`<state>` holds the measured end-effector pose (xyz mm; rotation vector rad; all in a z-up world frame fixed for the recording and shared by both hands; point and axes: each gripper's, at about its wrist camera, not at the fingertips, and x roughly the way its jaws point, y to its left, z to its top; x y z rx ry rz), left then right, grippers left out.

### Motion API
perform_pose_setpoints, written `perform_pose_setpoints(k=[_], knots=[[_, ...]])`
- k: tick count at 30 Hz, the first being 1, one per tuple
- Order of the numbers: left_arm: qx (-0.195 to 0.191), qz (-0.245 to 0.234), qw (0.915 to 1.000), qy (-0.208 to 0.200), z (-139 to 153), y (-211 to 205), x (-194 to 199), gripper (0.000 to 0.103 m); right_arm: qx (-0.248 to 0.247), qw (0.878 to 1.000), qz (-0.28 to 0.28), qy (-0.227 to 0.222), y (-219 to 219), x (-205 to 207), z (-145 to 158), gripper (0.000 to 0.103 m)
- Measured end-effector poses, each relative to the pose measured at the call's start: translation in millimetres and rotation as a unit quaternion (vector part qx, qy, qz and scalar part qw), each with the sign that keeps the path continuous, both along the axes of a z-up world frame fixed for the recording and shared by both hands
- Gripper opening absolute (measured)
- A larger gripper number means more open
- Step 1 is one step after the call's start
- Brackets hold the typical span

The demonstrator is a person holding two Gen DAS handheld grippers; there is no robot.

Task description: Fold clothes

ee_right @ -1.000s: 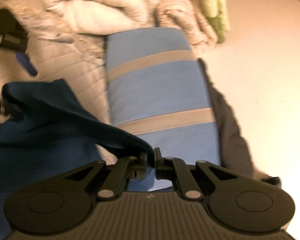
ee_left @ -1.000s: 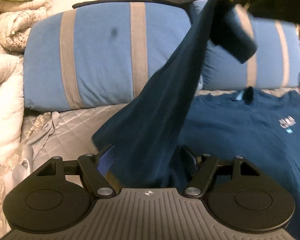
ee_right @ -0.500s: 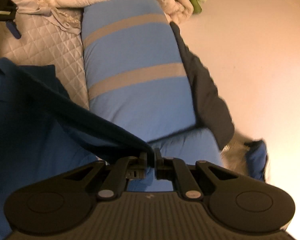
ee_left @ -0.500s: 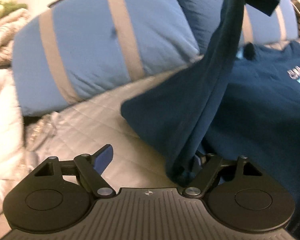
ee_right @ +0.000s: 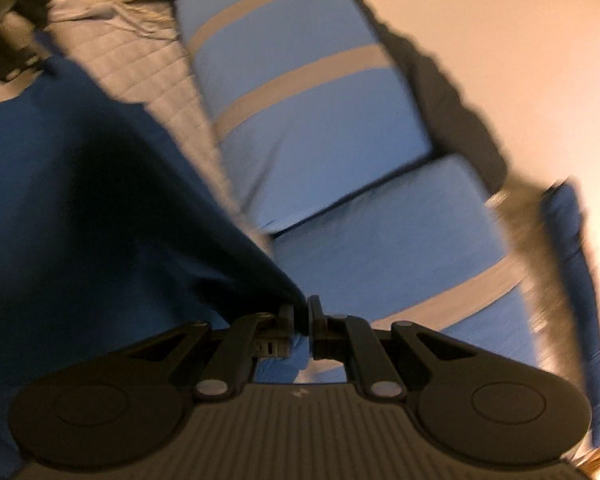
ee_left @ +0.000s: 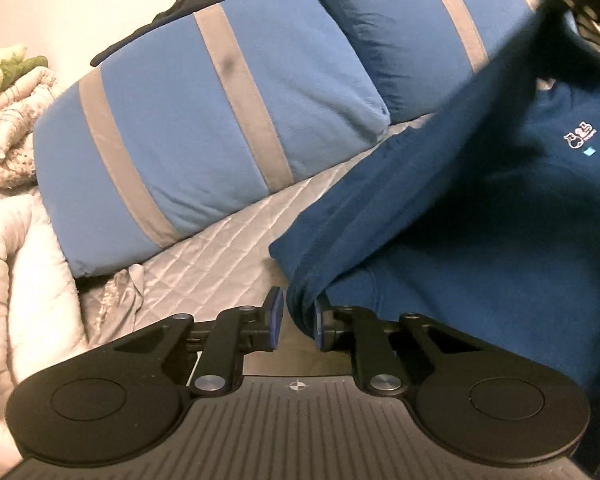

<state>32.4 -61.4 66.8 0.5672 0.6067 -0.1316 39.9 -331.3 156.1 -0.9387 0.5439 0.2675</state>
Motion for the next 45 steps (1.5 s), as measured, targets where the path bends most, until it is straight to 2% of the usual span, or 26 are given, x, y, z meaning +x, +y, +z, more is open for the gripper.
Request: perform_pose_setpoints(k=[3,5,9,13,14,15,16,17,18,19,20,22,24,28,29,31,33,35,36,39,44,45], knots=[[0.008,-0.004,1.0000,0.002,-2.8,-3.9,2.4,0.017,0.034,0.998,-0.003,0.046,-10.1,-9.8,-14.5,0.007],[0.015,-0.006,0.9999,0.001,-5.1,-8.4,3.7,0.017,0.052,0.997,-0.008,0.055,-16.5,-14.6,-20.6,0.007],[0.016,-0.015,0.9997,-0.009,-4.5,-11.7,1.7,0.018,0.045,0.999,-0.013,0.007,-19.6,-28.2,-10.3,0.007],[0.007,-0.031,0.9995,-0.007,-7.3,-13.4,-1.5,0.021,-0.019,0.998,-0.001,-0.062,-13.2,-62.9,3.6,0.006],[0.006,-0.036,0.9993,0.006,-11.5,-13.4,0.2,0.024,-0.032,0.998,0.003,-0.055,-12.7,-70.9,-0.5,0.006],[0.006,-0.041,0.9989,0.022,-16.2,-13.2,2.1,0.031,-0.041,0.999,0.008,-0.021,-13.3,-78.0,-13.4,0.009],[0.010,-0.040,0.9985,0.034,-20.7,-13.7,2.6,0.041,-0.050,0.999,0.013,0.013,-14.0,-85.2,-26.3,0.026],[0.018,-0.036,0.9982,0.045,-25.1,-14.5,2.3,0.045,-0.059,0.997,0.018,0.047,-14.7,-92.3,-39.3,0.028],[0.024,-0.034,0.9978,0.052,-28.0,-14.5,0.7,0.051,-0.068,0.994,0.023,0.082,-15.3,-99.4,-52.2,0.036],[0.027,-0.036,0.9974,0.056,-28.7,-13.8,-2.3,0.057,-0.061,0.993,0.020,0.104,-20.9,-103.3,-58.8,0.047],[0.027,-0.040,0.9971,0.059,-28.0,-12.2,-6.0,0.060,-0.037,0.993,0.008,0.112,-32.1,-103.5,-58.0,0.051],[0.026,-0.049,0.9968,0.057,-22.5,-6.4,-15.7,0.070,0.013,0.992,-0.016,0.128,-54.5,-103.8,-56.5,0.073],[0.018,-0.050,0.9972,0.052,-15.1,1.1,-23.5,0.071,0.062,0.987,-0.040,0.144,-76.9,-104.0,-55.0,0.079],[-0.002,-0.044,0.9981,0.042,0.8,15.5,-37.8,0.071,0.159,0.968,-0.088,0.175,-121.7,-104.6,-52.1,0.081],[-0.009,-0.038,0.9985,0.038,5.9,17.9,-40.9,0.071,0.194,0.958,-0.107,0.182,-134.6,-101.6,-50.8,0.081],[-0.021,-0.024,0.9991,0.028,14.6,23.0,-47.6,0.071,0.281,0.926,-0.155,0.199,-158.7,-92.2,-52.3,0.081],[-0.031,-0.013,0.9992,0.021,21.9,26.7,-54.0,0.071,0.360,0.886,-0.194,0.219,-178.1,-83.2,-60.1,0.081],[-0.041,-0.003,0.9990,0.015,28.5,29.4,-60.0,0.071,0.432,0.840,-0.228,0.236,-195.6,-74.2,-69.3,0.081],[-0.044,-0.001,0.9989,0.012,31.3,30.6,-62.9,0.071,0.455,0.823,-0.239,0.242,-199.5,-69.7,-75.7,0.081],[-0.044,-0.001,0.9990,0.004,36.8,32.8,-71.6,0.071,0.499,0.785,-0.260,0.259,-205.2,-57.2,-94.2,0.079],[-0.005,-0.007,0.9999,0.006,31.1,33.2,-76.7,0.071,0.545,0.733,-0.286,0.289,-200.3,-50.4,-123.0,0.076],[-0.007,-0.006,0.9999,0.009,30.2,34.9,-76.4,0.071,0.549,0.728,-0.288,0.293,-197.7,-51.7,-125.9,0.061]])
